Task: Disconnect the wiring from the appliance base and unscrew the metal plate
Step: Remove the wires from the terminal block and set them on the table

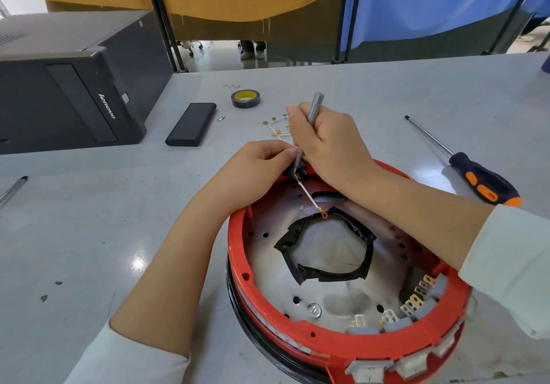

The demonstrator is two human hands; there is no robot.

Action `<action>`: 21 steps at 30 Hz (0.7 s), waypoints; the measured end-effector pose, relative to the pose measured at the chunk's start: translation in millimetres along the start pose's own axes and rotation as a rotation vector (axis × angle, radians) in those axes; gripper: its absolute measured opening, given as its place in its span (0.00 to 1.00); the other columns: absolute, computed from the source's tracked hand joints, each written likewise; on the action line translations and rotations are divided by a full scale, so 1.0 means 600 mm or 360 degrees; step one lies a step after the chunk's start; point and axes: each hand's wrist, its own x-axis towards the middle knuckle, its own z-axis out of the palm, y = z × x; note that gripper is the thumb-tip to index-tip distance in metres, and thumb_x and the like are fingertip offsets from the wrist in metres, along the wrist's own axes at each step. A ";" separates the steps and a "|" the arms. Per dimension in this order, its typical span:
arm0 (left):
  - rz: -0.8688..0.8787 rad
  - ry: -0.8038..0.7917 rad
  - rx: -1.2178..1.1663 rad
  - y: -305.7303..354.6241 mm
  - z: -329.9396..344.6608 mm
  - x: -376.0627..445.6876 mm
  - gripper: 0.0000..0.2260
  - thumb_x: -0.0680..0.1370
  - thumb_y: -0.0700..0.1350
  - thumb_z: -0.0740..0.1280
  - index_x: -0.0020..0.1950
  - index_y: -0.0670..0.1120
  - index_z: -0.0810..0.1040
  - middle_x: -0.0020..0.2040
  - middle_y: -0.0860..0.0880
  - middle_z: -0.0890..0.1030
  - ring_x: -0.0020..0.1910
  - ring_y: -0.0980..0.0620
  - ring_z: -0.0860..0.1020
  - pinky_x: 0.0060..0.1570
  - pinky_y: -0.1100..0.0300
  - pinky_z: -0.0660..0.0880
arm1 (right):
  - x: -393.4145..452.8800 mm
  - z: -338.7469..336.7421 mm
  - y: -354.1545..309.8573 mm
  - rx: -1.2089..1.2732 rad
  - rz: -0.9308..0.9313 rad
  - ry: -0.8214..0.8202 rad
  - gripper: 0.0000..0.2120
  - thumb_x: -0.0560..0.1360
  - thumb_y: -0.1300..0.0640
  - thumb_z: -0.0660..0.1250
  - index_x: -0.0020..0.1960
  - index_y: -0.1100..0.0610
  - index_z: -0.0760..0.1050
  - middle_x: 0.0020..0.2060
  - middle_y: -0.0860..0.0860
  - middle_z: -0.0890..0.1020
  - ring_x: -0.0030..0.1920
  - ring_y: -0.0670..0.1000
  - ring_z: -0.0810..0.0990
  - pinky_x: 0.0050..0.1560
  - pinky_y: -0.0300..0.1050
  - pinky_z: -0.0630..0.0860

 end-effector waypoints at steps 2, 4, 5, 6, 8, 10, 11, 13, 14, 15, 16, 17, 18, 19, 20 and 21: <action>-0.0005 0.0003 -0.0002 0.000 0.000 0.000 0.12 0.81 0.47 0.59 0.47 0.51 0.82 0.46 0.50 0.83 0.44 0.56 0.78 0.47 0.67 0.71 | -0.003 0.001 -0.004 -0.0046 -0.0051 -0.0016 0.19 0.81 0.53 0.57 0.31 0.48 0.60 0.22 0.46 0.65 0.25 0.49 0.67 0.27 0.36 0.62; -0.0011 0.0004 0.0000 -0.001 0.000 0.000 0.12 0.81 0.47 0.59 0.47 0.51 0.82 0.46 0.50 0.83 0.44 0.57 0.78 0.47 0.67 0.72 | -0.003 0.003 -0.005 -0.0070 -0.0049 -0.0043 0.20 0.81 0.52 0.57 0.31 0.48 0.59 0.22 0.45 0.64 0.24 0.47 0.66 0.28 0.35 0.61; -0.0010 0.0002 -0.0004 -0.001 0.000 0.000 0.12 0.81 0.47 0.59 0.48 0.51 0.82 0.46 0.51 0.83 0.44 0.56 0.78 0.47 0.68 0.71 | -0.002 0.003 -0.004 -0.0056 -0.0023 -0.0046 0.20 0.81 0.53 0.57 0.30 0.48 0.59 0.22 0.45 0.64 0.25 0.47 0.66 0.28 0.35 0.62; -0.0009 -0.0001 -0.0012 -0.002 0.000 0.000 0.12 0.81 0.48 0.59 0.49 0.50 0.82 0.46 0.51 0.83 0.44 0.56 0.78 0.47 0.68 0.71 | 0.001 0.003 -0.003 -0.0027 0.0026 -0.0047 0.21 0.81 0.53 0.57 0.30 0.50 0.60 0.22 0.45 0.65 0.25 0.46 0.66 0.28 0.35 0.62; -0.0014 -0.0001 -0.0028 -0.001 0.000 0.000 0.12 0.81 0.49 0.59 0.48 0.50 0.82 0.45 0.51 0.83 0.43 0.56 0.78 0.46 0.68 0.71 | 0.008 0.002 -0.001 0.0017 0.0152 -0.0069 0.21 0.81 0.53 0.57 0.29 0.53 0.63 0.23 0.46 0.67 0.26 0.45 0.68 0.29 0.34 0.64; -0.0014 -0.0005 -0.0023 -0.001 0.000 0.000 0.12 0.81 0.49 0.59 0.47 0.50 0.82 0.44 0.52 0.83 0.42 0.57 0.77 0.45 0.69 0.71 | 0.016 0.002 0.000 -0.0003 0.0235 -0.0120 0.22 0.81 0.53 0.57 0.30 0.56 0.67 0.23 0.47 0.70 0.26 0.43 0.70 0.30 0.34 0.65; -0.0014 -0.0008 -0.0013 -0.001 0.000 0.000 0.12 0.81 0.49 0.59 0.48 0.50 0.82 0.45 0.51 0.83 0.43 0.55 0.77 0.46 0.68 0.71 | 0.019 0.002 0.000 -0.0022 0.0262 -0.0156 0.22 0.81 0.53 0.57 0.30 0.58 0.68 0.23 0.48 0.70 0.26 0.44 0.70 0.30 0.36 0.66; -0.0015 -0.0003 0.0000 -0.002 0.000 0.000 0.12 0.81 0.49 0.59 0.47 0.50 0.82 0.45 0.50 0.83 0.42 0.54 0.77 0.46 0.66 0.71 | 0.027 0.003 -0.001 -0.0066 0.0302 -0.0227 0.22 0.81 0.53 0.56 0.32 0.63 0.70 0.23 0.49 0.70 0.26 0.45 0.68 0.33 0.42 0.67; -0.0012 0.0000 -0.0004 -0.002 0.000 0.000 0.12 0.81 0.49 0.59 0.47 0.51 0.82 0.45 0.50 0.83 0.42 0.55 0.76 0.44 0.67 0.71 | 0.031 0.003 -0.002 -0.0090 0.0328 -0.0260 0.22 0.81 0.52 0.56 0.33 0.63 0.71 0.23 0.49 0.70 0.26 0.46 0.69 0.34 0.44 0.67; -0.0010 0.0002 -0.0004 -0.002 0.000 0.001 0.12 0.81 0.49 0.60 0.46 0.51 0.82 0.44 0.50 0.83 0.41 0.56 0.76 0.43 0.68 0.71 | 0.034 0.004 -0.003 -0.0112 0.0357 -0.0287 0.21 0.80 0.52 0.56 0.33 0.63 0.71 0.24 0.49 0.70 0.26 0.47 0.69 0.34 0.46 0.68; -0.0010 0.0001 0.0005 -0.002 -0.001 0.001 0.11 0.81 0.49 0.60 0.46 0.52 0.82 0.44 0.50 0.83 0.41 0.57 0.76 0.43 0.68 0.71 | 0.038 0.004 -0.003 -0.0132 0.0382 -0.0310 0.21 0.80 0.52 0.56 0.33 0.62 0.71 0.24 0.49 0.70 0.26 0.47 0.69 0.34 0.46 0.68; -0.0013 0.0001 0.0018 -0.003 0.000 0.002 0.11 0.81 0.49 0.60 0.46 0.52 0.82 0.45 0.50 0.83 0.41 0.57 0.76 0.45 0.67 0.71 | 0.040 0.005 -0.003 -0.0145 0.0401 -0.0332 0.21 0.80 0.52 0.56 0.33 0.62 0.71 0.24 0.49 0.70 0.26 0.47 0.69 0.33 0.45 0.68; -0.0019 -0.0001 0.0026 -0.004 0.000 0.003 0.11 0.81 0.49 0.60 0.47 0.53 0.82 0.45 0.49 0.83 0.42 0.56 0.76 0.46 0.65 0.72 | 0.042 0.005 -0.002 -0.0147 0.0422 -0.0349 0.21 0.80 0.52 0.57 0.33 0.62 0.71 0.23 0.48 0.70 0.25 0.46 0.69 0.33 0.44 0.68; -0.0023 -0.0003 0.0025 -0.005 0.001 0.003 0.11 0.81 0.50 0.60 0.46 0.53 0.82 0.45 0.48 0.83 0.41 0.57 0.75 0.47 0.63 0.72 | 0.042 0.005 -0.001 -0.0130 0.0440 -0.0351 0.21 0.80 0.52 0.57 0.32 0.62 0.71 0.22 0.47 0.71 0.24 0.45 0.69 0.32 0.43 0.68; -0.0023 -0.0002 0.0015 -0.005 0.001 0.003 0.11 0.81 0.50 0.60 0.45 0.53 0.82 0.45 0.49 0.83 0.40 0.57 0.75 0.46 0.63 0.72 | 0.042 0.003 0.002 -0.0085 0.0457 -0.0331 0.22 0.80 0.52 0.57 0.30 0.61 0.69 0.20 0.46 0.71 0.23 0.43 0.69 0.31 0.40 0.68; -0.0019 0.0002 0.0011 -0.005 0.001 0.004 0.11 0.81 0.50 0.60 0.45 0.53 0.82 0.44 0.50 0.83 0.40 0.58 0.75 0.46 0.65 0.72 | 0.042 0.001 0.005 -0.0010 0.0480 -0.0286 0.23 0.80 0.53 0.57 0.28 0.59 0.69 0.18 0.45 0.71 0.22 0.42 0.70 0.28 0.35 0.67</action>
